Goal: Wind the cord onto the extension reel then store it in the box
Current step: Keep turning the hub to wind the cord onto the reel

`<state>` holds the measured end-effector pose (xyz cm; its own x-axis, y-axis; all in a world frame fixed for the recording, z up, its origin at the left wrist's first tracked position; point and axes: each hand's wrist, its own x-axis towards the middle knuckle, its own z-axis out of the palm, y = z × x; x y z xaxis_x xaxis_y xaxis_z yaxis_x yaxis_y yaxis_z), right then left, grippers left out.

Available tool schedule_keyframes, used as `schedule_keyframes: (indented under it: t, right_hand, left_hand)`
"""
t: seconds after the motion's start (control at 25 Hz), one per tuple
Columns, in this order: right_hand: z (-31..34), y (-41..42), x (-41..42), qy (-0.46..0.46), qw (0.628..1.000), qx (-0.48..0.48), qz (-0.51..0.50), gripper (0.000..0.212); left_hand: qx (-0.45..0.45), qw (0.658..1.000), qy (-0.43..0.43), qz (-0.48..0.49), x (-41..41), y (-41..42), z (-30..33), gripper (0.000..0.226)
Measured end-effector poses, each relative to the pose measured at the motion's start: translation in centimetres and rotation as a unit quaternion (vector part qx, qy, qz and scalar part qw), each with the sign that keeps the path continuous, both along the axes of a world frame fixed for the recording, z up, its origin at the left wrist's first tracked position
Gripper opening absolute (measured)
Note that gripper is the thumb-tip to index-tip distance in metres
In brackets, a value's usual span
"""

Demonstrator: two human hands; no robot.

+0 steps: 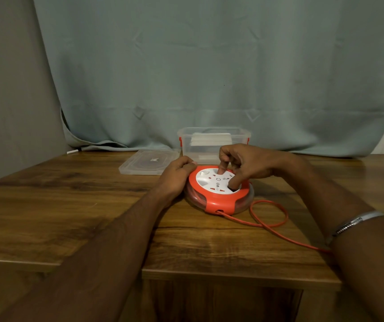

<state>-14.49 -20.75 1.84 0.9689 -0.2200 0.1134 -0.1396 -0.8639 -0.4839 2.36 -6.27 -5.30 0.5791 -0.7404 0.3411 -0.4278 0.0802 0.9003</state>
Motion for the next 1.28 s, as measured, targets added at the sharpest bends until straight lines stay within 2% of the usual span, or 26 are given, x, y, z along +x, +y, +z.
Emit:
schedule_keyframes:
  t: [0.2, 0.56, 0.68, 0.84, 1.04, 1.2, 1.28]
  right_hand:
    - [-0.2, 0.7, 0.0, 0.013, 1.000, -0.004, -0.007, 0.052]
    - [-0.4, 1.7, 0.7, 0.011, 0.995, -0.091, -0.027, 0.044]
    - [-0.4, 2.2, 0.8, 0.015, 0.992, -0.113, -0.045, 0.049]
    - [-0.6, 2.5, 1.3, 0.008, 0.993, -0.101, -0.061, 0.048]
    - [-0.6, 2.4, 1.4, 0.017, 0.997, -0.066, -0.028, 0.048]
    - [0.4, 1.9, 0.3, -0.035, 0.998, -0.048, 0.038, 0.023]
    - [0.7, 1.4, -0.1, -0.015, 0.998, -0.036, 0.041, 0.042]
  left_hand:
    - [0.000, 1.000, -0.003, 0.002, 0.1, 0.0, 0.0, 0.022]
    - [0.006, 1.000, -0.020, 0.008, 0.2, 0.0, -0.1, 0.022]
    - [-0.003, 1.000, -0.011, 0.009, 0.3, -0.1, -0.2, 0.022]
    - [-0.003, 1.000, -0.007, 0.012, 0.3, -0.2, -0.3, 0.021]
    - [0.008, 1.000, -0.007, 0.008, 0.3, -0.3, -0.3, 0.023]
    - [-0.001, 1.000, -0.008, -0.002, 0.3, -0.2, -0.2, 0.022]
    - [-0.008, 1.000, -0.004, -0.007, 0.2, 0.0, -0.1, 0.022]
